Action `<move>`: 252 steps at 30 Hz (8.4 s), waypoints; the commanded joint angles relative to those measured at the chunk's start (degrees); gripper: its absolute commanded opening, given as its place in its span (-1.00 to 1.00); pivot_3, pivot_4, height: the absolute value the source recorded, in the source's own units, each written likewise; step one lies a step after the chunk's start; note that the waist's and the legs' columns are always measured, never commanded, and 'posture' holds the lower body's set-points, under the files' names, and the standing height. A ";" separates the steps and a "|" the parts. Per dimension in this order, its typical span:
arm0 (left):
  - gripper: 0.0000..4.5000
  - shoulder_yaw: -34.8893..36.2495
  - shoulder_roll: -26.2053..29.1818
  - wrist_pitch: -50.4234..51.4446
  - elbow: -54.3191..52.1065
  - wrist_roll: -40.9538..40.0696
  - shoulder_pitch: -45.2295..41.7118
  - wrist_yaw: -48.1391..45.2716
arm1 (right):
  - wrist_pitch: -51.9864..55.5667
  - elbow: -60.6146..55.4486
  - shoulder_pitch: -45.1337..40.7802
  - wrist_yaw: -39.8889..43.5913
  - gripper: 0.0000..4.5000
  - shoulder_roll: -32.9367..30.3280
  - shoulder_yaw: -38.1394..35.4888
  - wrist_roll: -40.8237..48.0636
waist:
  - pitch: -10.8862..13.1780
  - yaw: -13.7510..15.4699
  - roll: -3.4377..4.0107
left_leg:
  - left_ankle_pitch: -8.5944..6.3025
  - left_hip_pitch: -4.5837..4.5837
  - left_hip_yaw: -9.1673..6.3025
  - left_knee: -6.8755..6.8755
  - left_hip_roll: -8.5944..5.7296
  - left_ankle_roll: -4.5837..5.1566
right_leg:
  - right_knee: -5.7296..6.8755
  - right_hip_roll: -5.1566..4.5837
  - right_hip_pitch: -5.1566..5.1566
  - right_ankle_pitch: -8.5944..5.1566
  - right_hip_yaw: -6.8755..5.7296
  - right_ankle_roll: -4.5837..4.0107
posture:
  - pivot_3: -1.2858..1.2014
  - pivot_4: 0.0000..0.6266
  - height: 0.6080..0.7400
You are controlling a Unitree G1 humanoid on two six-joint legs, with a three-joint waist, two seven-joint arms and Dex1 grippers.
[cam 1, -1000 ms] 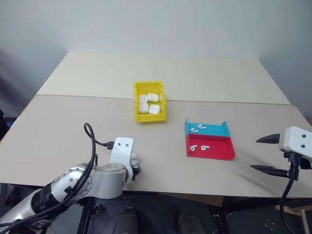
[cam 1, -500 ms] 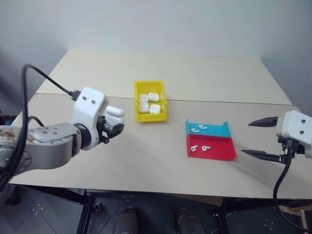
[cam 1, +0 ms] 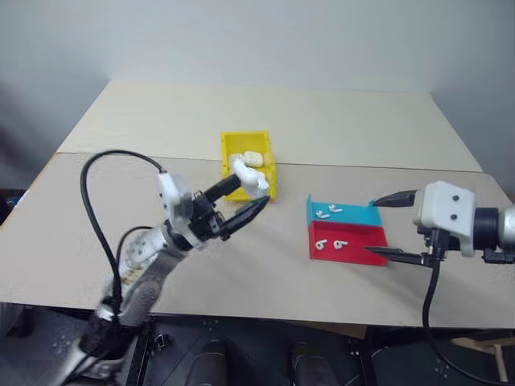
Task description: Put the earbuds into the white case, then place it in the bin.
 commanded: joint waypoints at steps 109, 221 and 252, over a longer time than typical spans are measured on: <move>0.25 4.17 -8.26 -4.55 2.20 3.86 2.86 -28.08 | 8.90 14.18 -38.26 17.88 -0.72 15.77 21.54 -21.28 | -0.09 -1.23 0.20 | -0.08 -0.46 -0.06 0.33 0.06 0.17 | 0.63 0.02 -0.66 0.02 0.01 0.02 | 0.03 -0.52 1.00; 0.25 2.47 -9.85 -9.60 0.97 8.93 6.60 -29.60 | -31.81 97.51 -70.50 16.29 0.16 41.23 48.00 -45.76 | 0.06 -3.12 0.54 | -0.10 -0.46 0.05 0.30 0.07 0.21 | 0.78 0.03 -0.83 -0.04 0.07 -0.03 | 0.03 -0.52 1.00; 0.25 2.54 -9.55 -10.35 1.73 10.07 6.20 -28.80 | -31.52 100.20 -69.53 14.29 -0.10 42.72 47.41 -47.81 | 0.07 -3.23 0.55 | -0.10 -0.45 0.05 0.30 0.07 0.21 | 0.80 0.03 -0.83 -0.04 0.08 -0.02 | 0.03 -0.52 1.00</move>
